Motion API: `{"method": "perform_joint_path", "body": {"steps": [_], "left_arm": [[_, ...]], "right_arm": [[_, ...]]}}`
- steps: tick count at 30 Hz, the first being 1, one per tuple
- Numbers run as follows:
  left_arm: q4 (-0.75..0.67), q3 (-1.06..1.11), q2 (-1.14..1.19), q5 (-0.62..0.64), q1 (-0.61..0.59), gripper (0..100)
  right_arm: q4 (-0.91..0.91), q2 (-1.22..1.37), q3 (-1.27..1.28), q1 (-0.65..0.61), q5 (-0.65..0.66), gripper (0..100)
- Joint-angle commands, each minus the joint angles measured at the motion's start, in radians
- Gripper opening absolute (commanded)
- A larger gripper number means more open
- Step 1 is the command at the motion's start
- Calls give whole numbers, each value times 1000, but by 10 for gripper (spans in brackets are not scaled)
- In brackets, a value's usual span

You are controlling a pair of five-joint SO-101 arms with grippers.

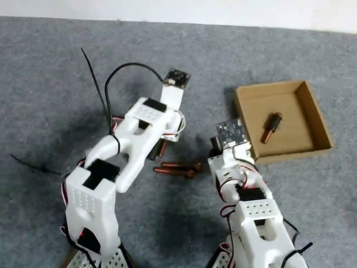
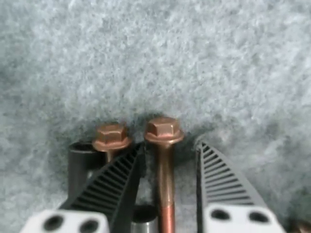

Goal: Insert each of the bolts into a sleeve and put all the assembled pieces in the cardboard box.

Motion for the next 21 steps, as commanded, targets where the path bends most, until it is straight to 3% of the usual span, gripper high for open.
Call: {"method": "perform_joint_path", "body": {"steps": [1,6,17,21], "left_arm": [[29,-36,13,-9,-10,155],[28,-33,16,-12,-5,1],[23,-5,2,-6,-15,4],[-75,116,-110,57,-21,4]], "right_arm": [[-5,-24,-15,13,-8,4],[-5,-24,-15,13,-8,4],[-5,-27,-15,13,-8,4],[-5,-27,-15,13,-8,4]]}}
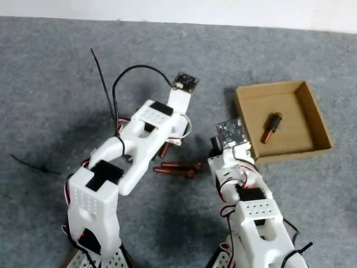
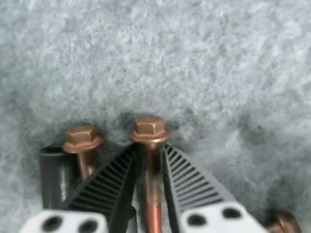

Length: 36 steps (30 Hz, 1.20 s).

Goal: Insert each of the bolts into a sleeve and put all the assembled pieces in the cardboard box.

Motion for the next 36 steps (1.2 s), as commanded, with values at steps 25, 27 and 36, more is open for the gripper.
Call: {"method": "perform_joint_path", "body": {"steps": [25,27,36], "left_arm": [[-1036,1133,-981,87,-77,4],[-1036,1176,-1059,87,-77,4],[-1034,1354,-1409,87,-79,5]], "right_arm": [[-142,-30,28,7,-14,4],[-142,-30,28,4,-15,4],[-328,-28,64,-165,-9,4]]}}
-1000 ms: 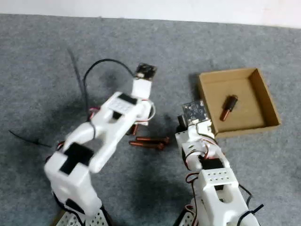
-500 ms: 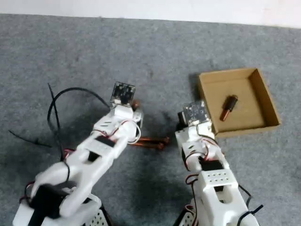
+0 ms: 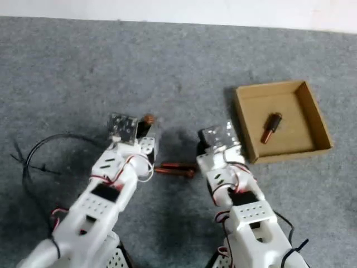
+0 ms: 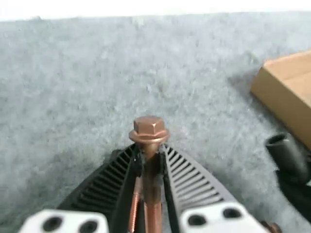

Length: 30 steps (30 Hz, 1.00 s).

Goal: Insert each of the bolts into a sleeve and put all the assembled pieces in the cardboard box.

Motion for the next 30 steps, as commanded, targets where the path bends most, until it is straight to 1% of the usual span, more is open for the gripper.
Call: {"method": "perform_joint_path", "body": {"steps": [1,4,10,12,17,20,21,24,26,30], "left_arm": [[-25,53,-196,15,-12,5],[-23,94,-291,15,-19,5],[-23,147,-441,20,-38,5],[-25,166,-490,83,-51,5],[-20,194,-630,313,-162,5],[-20,225,-697,423,-194,5],[-20,234,-716,445,-194,5],[-8,236,-739,453,-177,5],[29,236,-746,453,-150,7],[43,236,-746,454,-71,7]], "right_arm": [[-131,-28,18,-42,-3,4],[-200,-28,25,-54,-3,4],[-208,-28,24,-88,-2,4],[-208,-28,24,-117,8,4],[-213,-28,44,-214,166,4],[-292,-28,82,-248,193,4],[-328,-28,99,-252,195,4],[-421,-28,150,-254,195,4],[-469,-28,171,-254,196,4],[-552,-28,183,-254,198,4]]}}
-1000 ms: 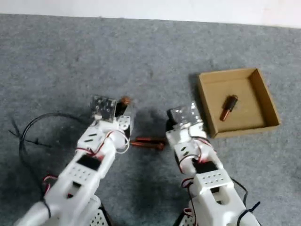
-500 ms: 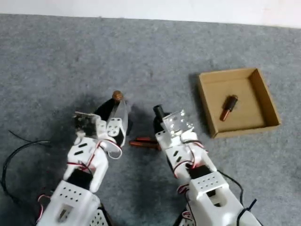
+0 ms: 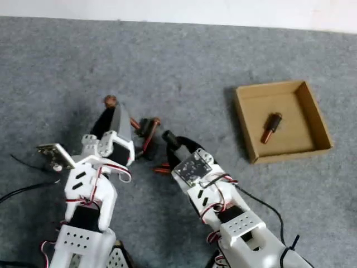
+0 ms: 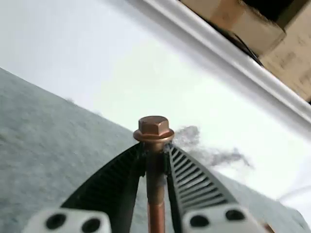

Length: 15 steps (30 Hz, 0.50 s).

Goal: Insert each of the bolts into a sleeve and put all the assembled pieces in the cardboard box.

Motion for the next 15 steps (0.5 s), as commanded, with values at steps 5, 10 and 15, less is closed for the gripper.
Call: {"method": "perform_joint_path", "body": {"steps": [5,10,15], "left_arm": [[5,27,-21,9,104,7],[5,27,-21,9,101,6],[5,27,-19,11,104,6]], "right_arm": [[-110,-28,27,-10,12,4],[-110,-28,27,-33,14,4],[-110,-28,27,-48,14,4]]}}
